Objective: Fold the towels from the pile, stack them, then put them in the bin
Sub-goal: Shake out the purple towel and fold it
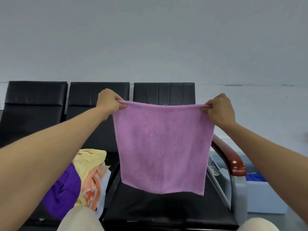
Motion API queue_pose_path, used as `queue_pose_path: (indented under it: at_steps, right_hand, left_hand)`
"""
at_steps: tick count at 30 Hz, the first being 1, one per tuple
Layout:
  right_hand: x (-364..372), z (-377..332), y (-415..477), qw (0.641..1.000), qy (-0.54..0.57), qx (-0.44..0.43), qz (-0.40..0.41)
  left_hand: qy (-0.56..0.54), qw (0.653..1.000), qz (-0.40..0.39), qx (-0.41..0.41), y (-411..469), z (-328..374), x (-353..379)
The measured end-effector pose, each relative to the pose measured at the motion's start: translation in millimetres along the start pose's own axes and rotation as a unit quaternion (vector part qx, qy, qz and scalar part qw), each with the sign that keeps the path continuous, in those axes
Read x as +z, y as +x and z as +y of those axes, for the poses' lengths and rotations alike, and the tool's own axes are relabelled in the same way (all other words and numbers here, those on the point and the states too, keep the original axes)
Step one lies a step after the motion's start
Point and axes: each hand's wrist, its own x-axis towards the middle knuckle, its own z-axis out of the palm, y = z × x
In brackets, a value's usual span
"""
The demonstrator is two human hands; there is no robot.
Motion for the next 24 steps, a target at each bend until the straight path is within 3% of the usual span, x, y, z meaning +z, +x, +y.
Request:
queue_pose_path:
  at_steps: [4, 12, 24]
  right_hand:
    - [-1, -7, -4, 0.995, -0.088, -0.039, 0.011]
    - [0, -8, -4, 1.000, -0.001, 0.011, -0.013]
    - [-20, -3, 6, 0.995, 0.007, 0.046, -0.092]
  left_hand:
    - [0.058, 0.998, 0.011, 0.027, -1, -6, -5]
    - [0.129, 0.987, 0.010, 0.093, -11, -9, -4]
    - [0.262, 0.944, -0.122, 0.158, -7, -8, -12]
